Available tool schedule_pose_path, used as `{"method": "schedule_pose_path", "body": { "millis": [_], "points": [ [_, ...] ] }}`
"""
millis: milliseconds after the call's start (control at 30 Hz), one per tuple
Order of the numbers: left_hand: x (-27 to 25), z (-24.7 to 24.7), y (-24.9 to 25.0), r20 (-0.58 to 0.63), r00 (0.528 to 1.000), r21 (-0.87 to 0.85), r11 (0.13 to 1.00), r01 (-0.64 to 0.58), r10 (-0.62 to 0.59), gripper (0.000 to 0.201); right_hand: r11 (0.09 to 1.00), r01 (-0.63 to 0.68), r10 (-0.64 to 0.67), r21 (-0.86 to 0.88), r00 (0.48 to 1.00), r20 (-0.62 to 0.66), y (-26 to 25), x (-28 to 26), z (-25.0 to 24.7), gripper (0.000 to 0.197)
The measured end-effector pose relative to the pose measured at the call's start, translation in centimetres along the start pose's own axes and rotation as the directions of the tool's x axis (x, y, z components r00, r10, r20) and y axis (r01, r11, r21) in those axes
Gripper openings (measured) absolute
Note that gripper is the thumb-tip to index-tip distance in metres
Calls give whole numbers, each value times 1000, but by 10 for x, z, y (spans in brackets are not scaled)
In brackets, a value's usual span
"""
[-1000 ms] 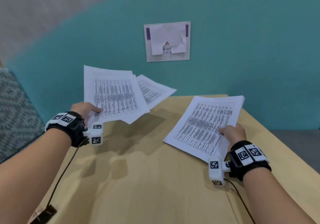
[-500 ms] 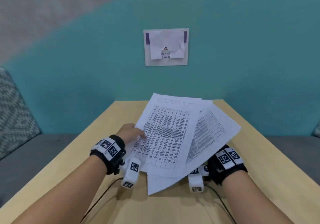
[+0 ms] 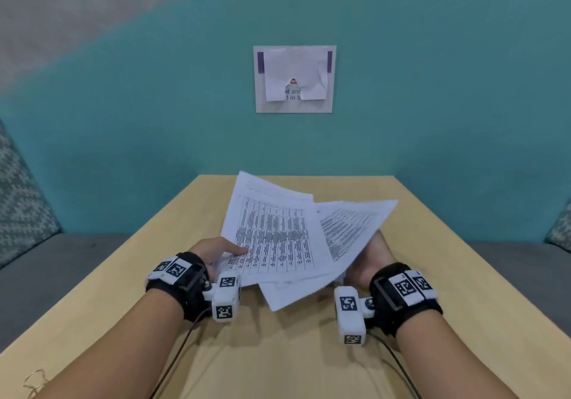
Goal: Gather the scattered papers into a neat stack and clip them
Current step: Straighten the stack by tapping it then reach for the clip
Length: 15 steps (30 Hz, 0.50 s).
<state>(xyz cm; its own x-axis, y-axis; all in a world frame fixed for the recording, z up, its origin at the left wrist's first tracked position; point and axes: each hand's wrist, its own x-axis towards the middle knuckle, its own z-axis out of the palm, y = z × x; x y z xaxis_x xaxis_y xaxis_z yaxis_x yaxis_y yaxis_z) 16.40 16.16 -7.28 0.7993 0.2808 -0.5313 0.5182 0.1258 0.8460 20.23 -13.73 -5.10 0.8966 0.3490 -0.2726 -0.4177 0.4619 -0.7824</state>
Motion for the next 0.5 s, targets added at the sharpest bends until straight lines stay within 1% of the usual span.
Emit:
{"method": "schedule_pose_path", "body": {
  "millis": [33, 67, 100, 133, 167, 200, 233, 267, 300, 333, 367, 400, 433, 467, 500],
  "points": [
    [19, -8, -4, -25, 1000, 14, 1000, -8, 8, 100, 999, -32, 32, 7, 999, -19, 1, 1, -4, 63],
    [40, -15, -8, -40, 999, 24, 1000, -12, 13, 108, 998, -59, 59, -4, 998, -17, 1, 6, -9, 87],
    [57, -21, -10, -62, 998, 45, 999, -5, 8, 109, 996, -85, 85, 26, 996, -2, 0, 3, -11, 103],
    [70, -24, -11, -83, 997, 70, 997, 11, -5, 109, 990, -133, 131, 51, 990, 47, -1, 3, -15, 111],
    [77, -25, -12, -102, 995, 81, 997, 7, 2, 116, 988, -143, 139, 58, 988, 69, -2, -1, -15, 112],
    [72, -23, -10, -95, 995, 96, 995, 8, 1, 123, 988, -139, 133, 59, 985, 107, -3, -2, -16, 106],
    [82, -24, -11, -100, 995, 81, 997, 14, -6, 126, 990, -138, 133, 37, 985, 114, -5, -4, -16, 94],
    [72, -19, -8, -88, 996, 97, 995, 10, -1, 121, 991, -135, 133, 15, 985, 113, -5, -5, -17, 76],
    [58, -13, -6, -80, 997, 146, 989, 25, -13, 110, 992, -127, 126, 1, 988, 94, -7, -5, -17, 59],
    [26, -2, 2, -82, 997, 191, 981, 10, 6, 91, 995, -101, 101, -8, 993, 58, -8, -3, -19, 48],
    [8, 4, 7, -74, 997, 228, 974, 5, 12, 66, 996, -89, 89, -26, 996, 7, -8, 1, -22, 42],
    [0, 7, 9, -58, 998, 254, 967, 13, 1, 45, 996, -76, 74, -48, 997, -38, -7, 4, -23, 39],
    [-3, 8, 10, -28, 999, 272, 962, 26, -20, 41, 994, -74, 68, -82, 995, -76, -6, 7, -25, 39],
    [-3, 6, 11, -17, 999, 297, 953, 49, -47, 53, 991, -64, 53, -116, 994, -100, -5, 10, -25, 40],
    [-1, 3, 10, -19, 998, 337, 940, 62, -59, 71, 986, -62, 39, -157, 989, -144, -3, 14, -26, 39]
  ]
}}
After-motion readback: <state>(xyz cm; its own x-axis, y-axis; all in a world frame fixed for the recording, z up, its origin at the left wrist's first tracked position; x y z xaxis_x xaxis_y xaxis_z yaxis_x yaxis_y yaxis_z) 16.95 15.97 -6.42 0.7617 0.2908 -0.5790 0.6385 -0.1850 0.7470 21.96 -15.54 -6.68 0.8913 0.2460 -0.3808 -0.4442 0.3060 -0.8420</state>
